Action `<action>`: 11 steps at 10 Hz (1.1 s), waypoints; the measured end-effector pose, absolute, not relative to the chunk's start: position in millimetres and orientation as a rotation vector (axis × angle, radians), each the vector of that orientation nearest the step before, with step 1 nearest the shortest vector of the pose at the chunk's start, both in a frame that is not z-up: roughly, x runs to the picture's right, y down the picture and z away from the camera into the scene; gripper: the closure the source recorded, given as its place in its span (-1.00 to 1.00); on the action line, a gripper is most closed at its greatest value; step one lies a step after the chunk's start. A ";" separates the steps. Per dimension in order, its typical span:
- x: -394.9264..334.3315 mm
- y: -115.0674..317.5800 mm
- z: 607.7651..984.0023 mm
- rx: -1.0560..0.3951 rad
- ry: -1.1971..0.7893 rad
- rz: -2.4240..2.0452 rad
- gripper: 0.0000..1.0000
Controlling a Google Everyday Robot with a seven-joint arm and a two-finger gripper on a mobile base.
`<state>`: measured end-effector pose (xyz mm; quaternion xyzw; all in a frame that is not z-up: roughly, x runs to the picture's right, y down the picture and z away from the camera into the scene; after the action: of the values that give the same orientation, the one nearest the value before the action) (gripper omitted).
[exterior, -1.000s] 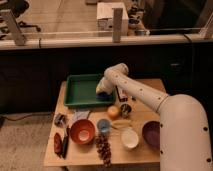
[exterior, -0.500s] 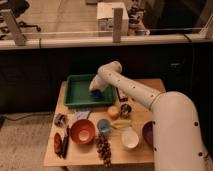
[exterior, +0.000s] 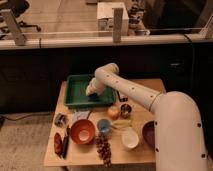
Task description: Wipe tray with sponge
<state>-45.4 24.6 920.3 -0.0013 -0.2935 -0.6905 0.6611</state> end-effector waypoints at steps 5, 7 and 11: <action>-29.3 29.8 922.6 -0.029 -0.665 -1.538 1.00; -29.2 29.8 922.7 -0.029 -0.665 -1.538 1.00; -28.9 30.0 922.8 -0.030 -0.664 -1.538 1.00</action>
<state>-28.9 30.0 922.8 -0.0133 -0.2947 -0.6820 0.6692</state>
